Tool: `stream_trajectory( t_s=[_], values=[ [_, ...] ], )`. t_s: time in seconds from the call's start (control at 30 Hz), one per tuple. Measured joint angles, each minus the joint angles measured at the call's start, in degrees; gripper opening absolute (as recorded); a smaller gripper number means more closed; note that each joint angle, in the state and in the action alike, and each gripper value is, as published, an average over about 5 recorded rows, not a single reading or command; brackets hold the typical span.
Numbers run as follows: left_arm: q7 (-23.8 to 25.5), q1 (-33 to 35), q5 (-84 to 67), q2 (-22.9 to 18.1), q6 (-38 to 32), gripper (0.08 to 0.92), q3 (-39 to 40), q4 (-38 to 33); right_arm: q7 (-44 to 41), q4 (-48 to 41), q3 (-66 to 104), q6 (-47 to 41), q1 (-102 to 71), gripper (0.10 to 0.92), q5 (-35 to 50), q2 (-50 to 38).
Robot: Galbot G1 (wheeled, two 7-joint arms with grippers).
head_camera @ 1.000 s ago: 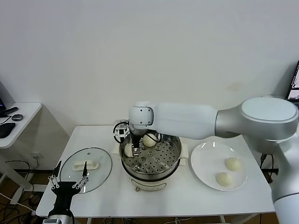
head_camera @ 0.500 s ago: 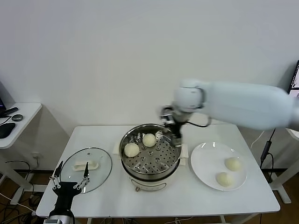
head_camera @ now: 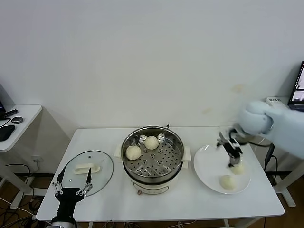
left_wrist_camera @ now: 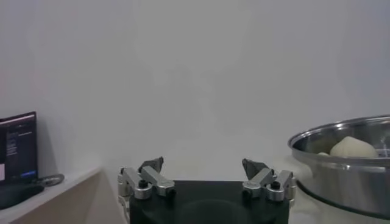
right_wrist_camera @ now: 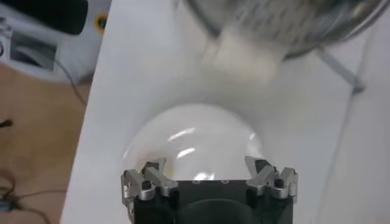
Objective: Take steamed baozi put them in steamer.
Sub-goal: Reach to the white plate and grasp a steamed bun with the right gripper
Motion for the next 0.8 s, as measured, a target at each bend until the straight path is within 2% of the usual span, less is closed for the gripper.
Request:
stream_trajectory(
  t_s=[0.3, 0.8],
  values=[
    [0.0, 0.7, 0.8, -0.3, -0.1, 0.823, -0.2, 0.1, 2.7, -2.6, 11.5, 2.0, -16.9, 0.823, -6.4, -3.2],
    [0.0, 0.5, 1.0, -0.5, -0.2, 0.823, -1.2, 1.0, 5.1, -9.8, 21.8, 2.3, -30.9, 0.819, -9.5, 0.3]
  ],
)
